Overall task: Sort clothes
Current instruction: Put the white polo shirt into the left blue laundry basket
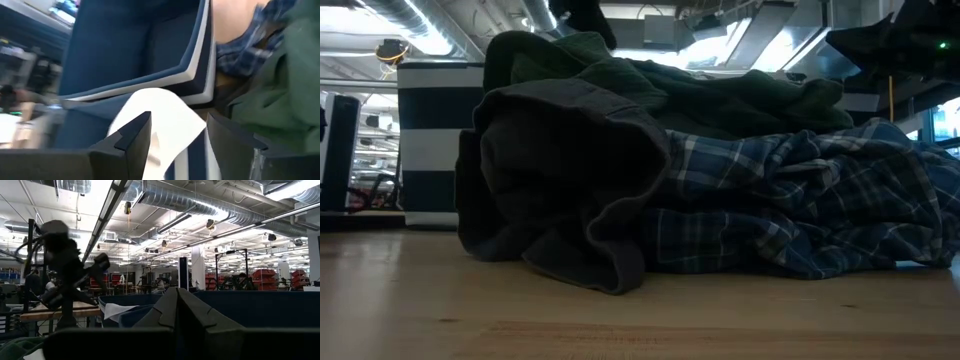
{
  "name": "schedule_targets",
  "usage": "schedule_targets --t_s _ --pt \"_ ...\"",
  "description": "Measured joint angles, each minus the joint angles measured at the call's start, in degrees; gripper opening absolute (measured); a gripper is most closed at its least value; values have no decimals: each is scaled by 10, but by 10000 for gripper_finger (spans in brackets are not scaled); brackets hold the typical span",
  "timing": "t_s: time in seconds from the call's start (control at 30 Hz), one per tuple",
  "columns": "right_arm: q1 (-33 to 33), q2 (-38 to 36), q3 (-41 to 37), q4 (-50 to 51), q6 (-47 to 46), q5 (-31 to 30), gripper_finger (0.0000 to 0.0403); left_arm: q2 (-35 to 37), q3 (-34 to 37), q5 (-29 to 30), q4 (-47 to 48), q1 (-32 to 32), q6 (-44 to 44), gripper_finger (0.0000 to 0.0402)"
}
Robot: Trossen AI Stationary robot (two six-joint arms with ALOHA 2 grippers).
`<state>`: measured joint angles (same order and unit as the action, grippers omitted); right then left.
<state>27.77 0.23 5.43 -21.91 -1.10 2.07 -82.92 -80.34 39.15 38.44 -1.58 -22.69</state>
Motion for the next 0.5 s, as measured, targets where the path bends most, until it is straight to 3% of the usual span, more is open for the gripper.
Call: schedule_targets --t_s 0.37,0.5 --pt "0 0 0 3 0 0 19 -90 0 198 58 -41 -111 182" --pt "0 0 0 3 -1 0 19 -109 0 231 52 -41 -123 182"
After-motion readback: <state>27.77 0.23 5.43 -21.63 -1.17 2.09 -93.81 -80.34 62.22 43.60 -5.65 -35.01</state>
